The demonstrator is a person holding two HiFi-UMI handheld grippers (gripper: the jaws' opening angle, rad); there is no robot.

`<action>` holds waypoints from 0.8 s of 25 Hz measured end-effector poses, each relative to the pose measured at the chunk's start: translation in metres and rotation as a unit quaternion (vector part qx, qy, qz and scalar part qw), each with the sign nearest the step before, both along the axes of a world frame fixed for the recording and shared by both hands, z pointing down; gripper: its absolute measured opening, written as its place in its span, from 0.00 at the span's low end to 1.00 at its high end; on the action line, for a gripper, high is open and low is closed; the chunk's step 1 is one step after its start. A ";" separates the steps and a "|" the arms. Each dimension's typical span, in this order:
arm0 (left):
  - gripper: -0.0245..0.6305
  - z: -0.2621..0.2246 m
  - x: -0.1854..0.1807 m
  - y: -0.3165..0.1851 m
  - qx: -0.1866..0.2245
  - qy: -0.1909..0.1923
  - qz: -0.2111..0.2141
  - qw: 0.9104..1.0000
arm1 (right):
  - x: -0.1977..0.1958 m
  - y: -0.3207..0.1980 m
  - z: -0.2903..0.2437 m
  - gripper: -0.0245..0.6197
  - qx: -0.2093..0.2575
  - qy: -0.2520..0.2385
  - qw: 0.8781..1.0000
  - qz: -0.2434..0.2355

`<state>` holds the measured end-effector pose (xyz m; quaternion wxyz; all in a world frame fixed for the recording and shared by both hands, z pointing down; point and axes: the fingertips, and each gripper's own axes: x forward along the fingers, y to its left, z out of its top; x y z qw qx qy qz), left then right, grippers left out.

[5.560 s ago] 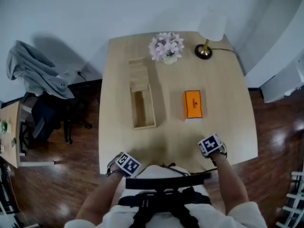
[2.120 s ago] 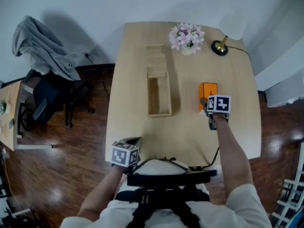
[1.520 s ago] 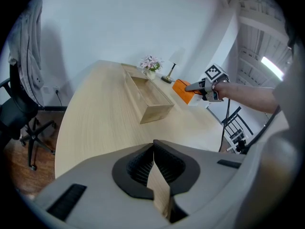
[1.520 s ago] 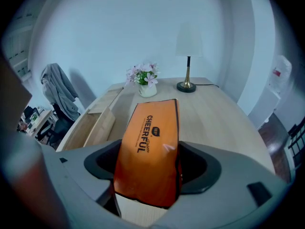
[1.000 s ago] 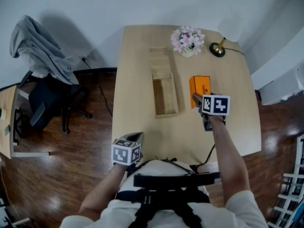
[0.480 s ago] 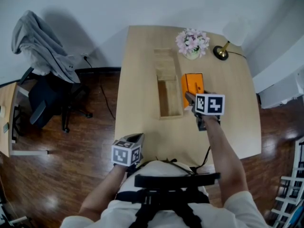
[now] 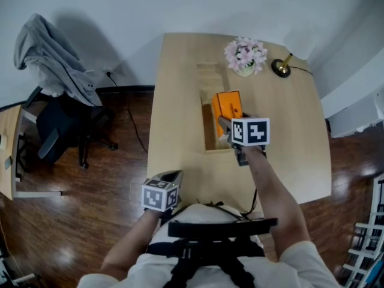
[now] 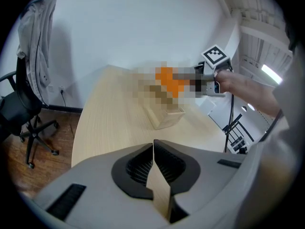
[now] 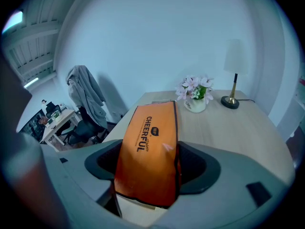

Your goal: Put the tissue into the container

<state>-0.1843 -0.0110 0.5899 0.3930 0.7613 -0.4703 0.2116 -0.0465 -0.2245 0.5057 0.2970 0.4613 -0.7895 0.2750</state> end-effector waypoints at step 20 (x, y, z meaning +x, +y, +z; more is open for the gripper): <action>0.04 0.007 -0.007 0.005 -0.020 -0.003 0.004 1.000 | -0.038 0.012 0.076 0.61 -0.073 -0.011 0.997 0.037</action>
